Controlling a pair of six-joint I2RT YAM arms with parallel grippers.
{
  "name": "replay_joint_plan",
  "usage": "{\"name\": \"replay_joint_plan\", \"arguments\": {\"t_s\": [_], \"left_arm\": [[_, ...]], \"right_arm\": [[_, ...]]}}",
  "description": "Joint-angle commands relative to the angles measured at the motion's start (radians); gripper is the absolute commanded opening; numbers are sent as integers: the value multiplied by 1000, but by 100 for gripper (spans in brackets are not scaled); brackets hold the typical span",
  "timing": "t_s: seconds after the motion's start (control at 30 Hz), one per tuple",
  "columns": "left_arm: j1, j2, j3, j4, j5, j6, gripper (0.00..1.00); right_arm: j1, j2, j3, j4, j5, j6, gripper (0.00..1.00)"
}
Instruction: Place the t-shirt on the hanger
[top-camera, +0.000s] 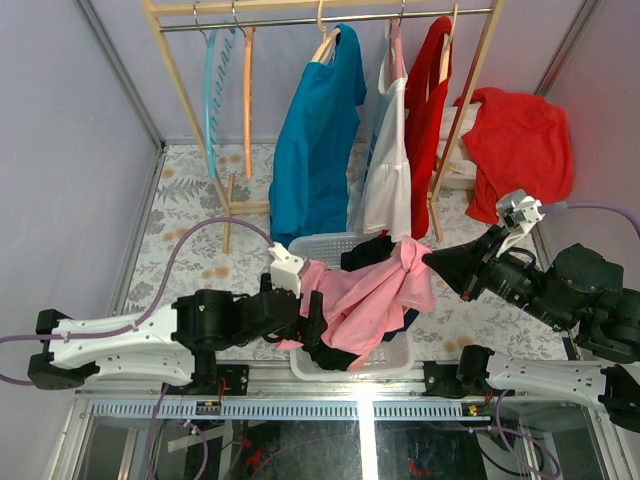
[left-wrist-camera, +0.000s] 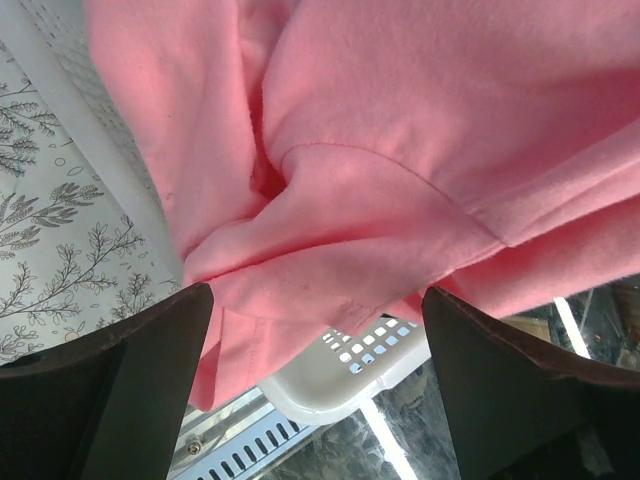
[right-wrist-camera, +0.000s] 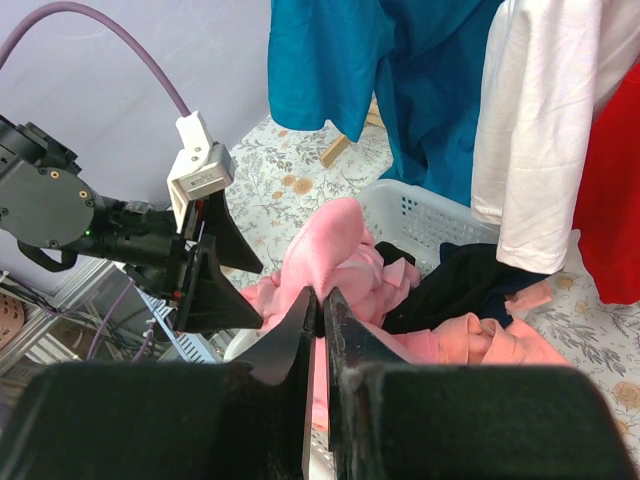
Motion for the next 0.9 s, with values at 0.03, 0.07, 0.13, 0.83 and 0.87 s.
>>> {"name": "replay_joint_plan", "arguments": {"t_s": [0.03, 0.07, 0.13, 0.83, 0.87], "left_arm": [[-1, 33, -41, 73, -77, -7, 88], [2, 44, -43, 70, -94, -11, 89], [8, 56, -47, 76, -122, -14, 89], [75, 65, 308, -34, -179, 118, 0], [75, 69, 368, -41, -188, 139, 0]], "right_arm": [[8, -3, -1, 60, 27, -7, 0], [8, -2, -4, 60, 26, -7, 0], [8, -2, -5, 60, 27, -6, 0], [9, -34, -14, 48, 43, -6, 0], [9, -31, -17, 48, 46, -6, 0]]}}
